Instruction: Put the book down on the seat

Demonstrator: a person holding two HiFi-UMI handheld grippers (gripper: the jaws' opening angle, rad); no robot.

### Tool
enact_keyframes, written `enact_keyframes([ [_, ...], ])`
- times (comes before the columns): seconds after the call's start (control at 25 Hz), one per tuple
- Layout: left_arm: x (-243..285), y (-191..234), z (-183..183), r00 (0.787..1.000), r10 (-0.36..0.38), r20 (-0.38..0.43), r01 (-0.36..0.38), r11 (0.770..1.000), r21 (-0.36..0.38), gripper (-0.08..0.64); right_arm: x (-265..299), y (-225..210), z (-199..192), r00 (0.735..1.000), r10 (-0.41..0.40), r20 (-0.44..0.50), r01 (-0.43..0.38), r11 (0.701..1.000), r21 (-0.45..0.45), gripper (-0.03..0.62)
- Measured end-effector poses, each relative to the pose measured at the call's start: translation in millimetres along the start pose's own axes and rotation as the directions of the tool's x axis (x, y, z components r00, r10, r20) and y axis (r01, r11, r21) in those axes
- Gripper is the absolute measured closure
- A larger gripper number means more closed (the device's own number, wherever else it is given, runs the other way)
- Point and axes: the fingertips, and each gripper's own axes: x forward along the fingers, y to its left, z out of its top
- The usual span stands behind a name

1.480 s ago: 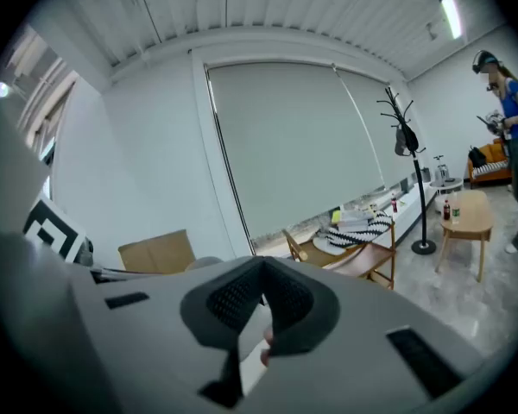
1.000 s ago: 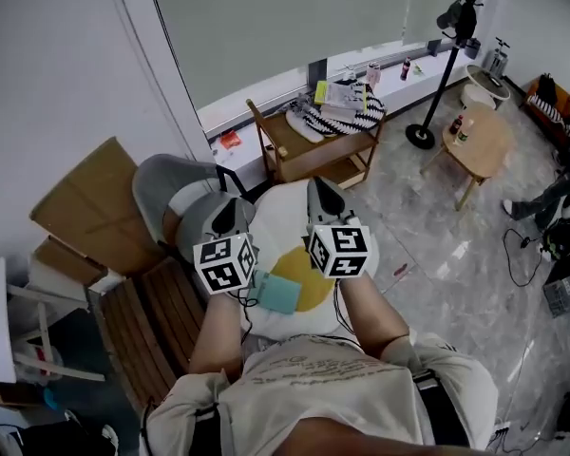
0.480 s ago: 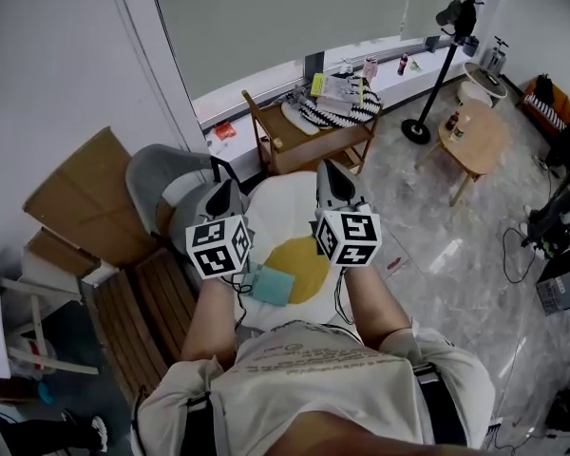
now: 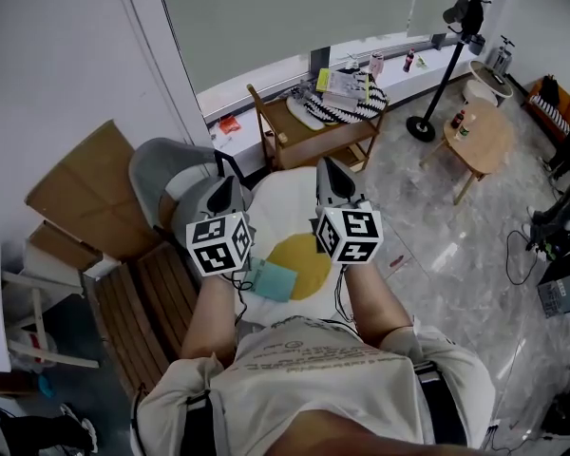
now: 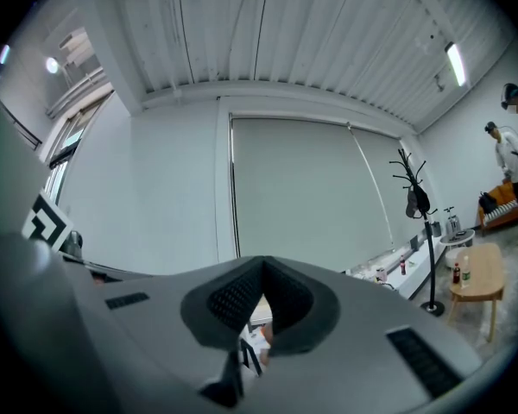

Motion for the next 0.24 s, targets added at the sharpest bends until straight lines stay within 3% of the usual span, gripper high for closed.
enact_keyframes([
  [0.24,-3.3,-4.3,0.4,1.000,0.006,-0.005,-0.006,1.000,0.005,0.540,-1.2,-0.3,2.6,1.000,0.012,0.001,-0.012,1.000,0.010,0.566],
])
